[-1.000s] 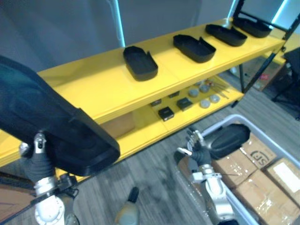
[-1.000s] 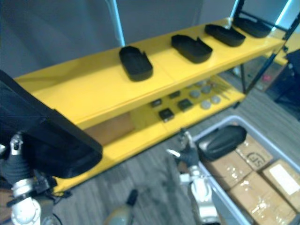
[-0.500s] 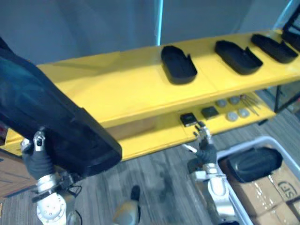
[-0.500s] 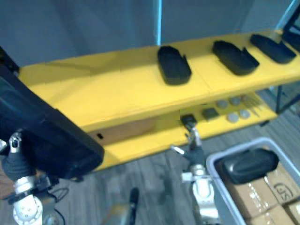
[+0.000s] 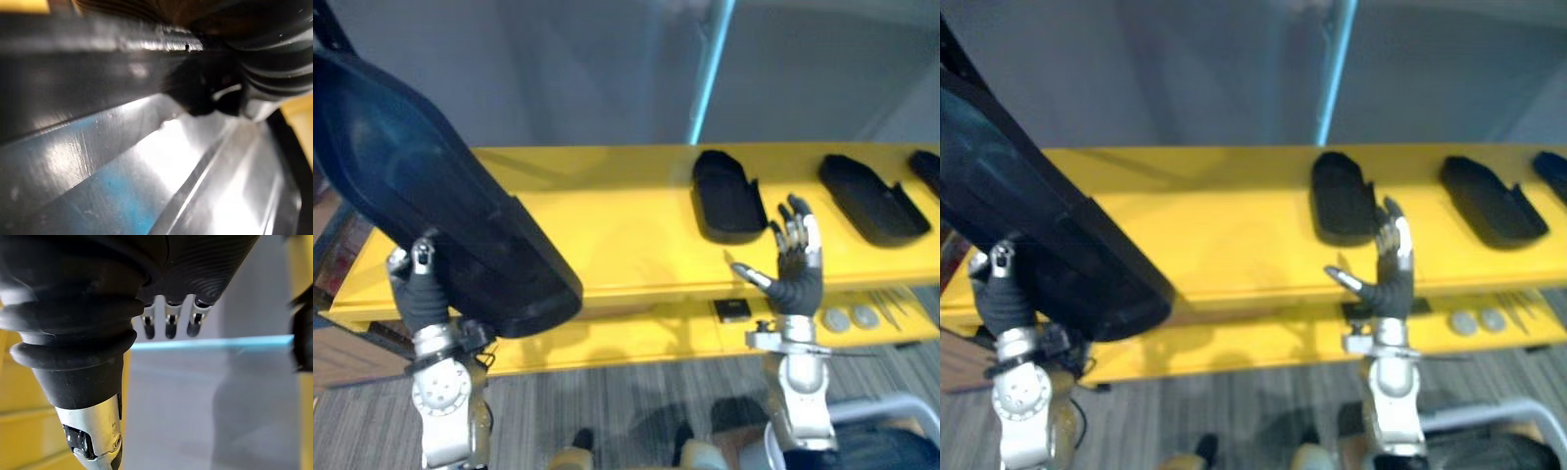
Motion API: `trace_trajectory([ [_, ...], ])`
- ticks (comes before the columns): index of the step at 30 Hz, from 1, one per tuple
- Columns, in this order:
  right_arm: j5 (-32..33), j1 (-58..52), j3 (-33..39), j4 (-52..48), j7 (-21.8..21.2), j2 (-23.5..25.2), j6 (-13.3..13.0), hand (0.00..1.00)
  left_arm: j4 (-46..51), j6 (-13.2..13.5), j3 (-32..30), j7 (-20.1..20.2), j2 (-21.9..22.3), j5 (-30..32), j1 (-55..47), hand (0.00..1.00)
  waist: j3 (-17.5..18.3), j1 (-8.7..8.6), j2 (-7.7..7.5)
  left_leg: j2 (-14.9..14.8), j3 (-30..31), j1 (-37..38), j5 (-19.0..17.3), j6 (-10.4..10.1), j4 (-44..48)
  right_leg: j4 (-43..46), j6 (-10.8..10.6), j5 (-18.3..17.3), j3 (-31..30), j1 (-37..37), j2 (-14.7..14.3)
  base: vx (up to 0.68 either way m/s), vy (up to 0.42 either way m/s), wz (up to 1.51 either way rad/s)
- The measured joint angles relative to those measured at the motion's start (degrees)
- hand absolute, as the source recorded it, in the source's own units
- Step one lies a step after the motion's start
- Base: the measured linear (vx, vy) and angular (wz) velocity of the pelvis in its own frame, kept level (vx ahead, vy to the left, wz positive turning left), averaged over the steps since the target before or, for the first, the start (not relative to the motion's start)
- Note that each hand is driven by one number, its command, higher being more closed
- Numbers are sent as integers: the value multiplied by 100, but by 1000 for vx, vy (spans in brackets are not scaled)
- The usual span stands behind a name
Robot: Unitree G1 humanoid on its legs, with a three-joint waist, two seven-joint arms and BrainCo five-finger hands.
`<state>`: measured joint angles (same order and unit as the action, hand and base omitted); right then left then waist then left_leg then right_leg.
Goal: Walk over and take plastic housings, then place them on the shelf
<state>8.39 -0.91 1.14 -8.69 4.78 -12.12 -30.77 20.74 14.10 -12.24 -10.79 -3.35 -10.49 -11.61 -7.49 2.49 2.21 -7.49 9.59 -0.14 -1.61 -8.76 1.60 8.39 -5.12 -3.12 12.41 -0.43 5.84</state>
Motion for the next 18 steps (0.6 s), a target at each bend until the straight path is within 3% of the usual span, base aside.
trace_trajectory([
  [3, 153, 10, 313, -197, -24, -33, 69, 0, 106, 11, 9, 168, 169, -46, -12, 100, 29, -33, 57, -177, -1274, 4, 158, 140, 30, -127, 36, -24, 489, 344, -48, 203, -119, 67],
  [4, 157, 22, 443, -320, 1, -48, 106, 0, 114, 46, 0, 247, 147, -47, -11, 100, 29, -19, 54, -167, -1444, 8, 189, 179, 41, -127, 47, -43, 500, 393, -44, 148, -58, 39],
  [9, 213, 222, 771, -761, 62, -12, 129, 0, 114, 54, -33, 489, 125, 34, 13, 100, -32, -51, -36, -80, -1642, 227, 188, 178, -125, -277, 44, -52, 390, 481, 23, 65, 4, -14],
  [14, 215, -236, 999, -1238, 175, 344, 213, 0, 111, -130, -58, 972, -458, 330, 154, 100, -45, -357, -15, 28, -2029, 438, 158, 220, -319, -438, -27, -22, 86, 453, 104, -29, 36, -39],
  [18, 191, -955, 1131, -1375, 146, 523, 513, 0, -97, -430, -79, 1195, -842, 436, 592, 100, -42, -607, 48, 67, -2400, 519, 108, 270, -337, -596, -84, 117, -243, 352, 100, -29, 38, -39],
])
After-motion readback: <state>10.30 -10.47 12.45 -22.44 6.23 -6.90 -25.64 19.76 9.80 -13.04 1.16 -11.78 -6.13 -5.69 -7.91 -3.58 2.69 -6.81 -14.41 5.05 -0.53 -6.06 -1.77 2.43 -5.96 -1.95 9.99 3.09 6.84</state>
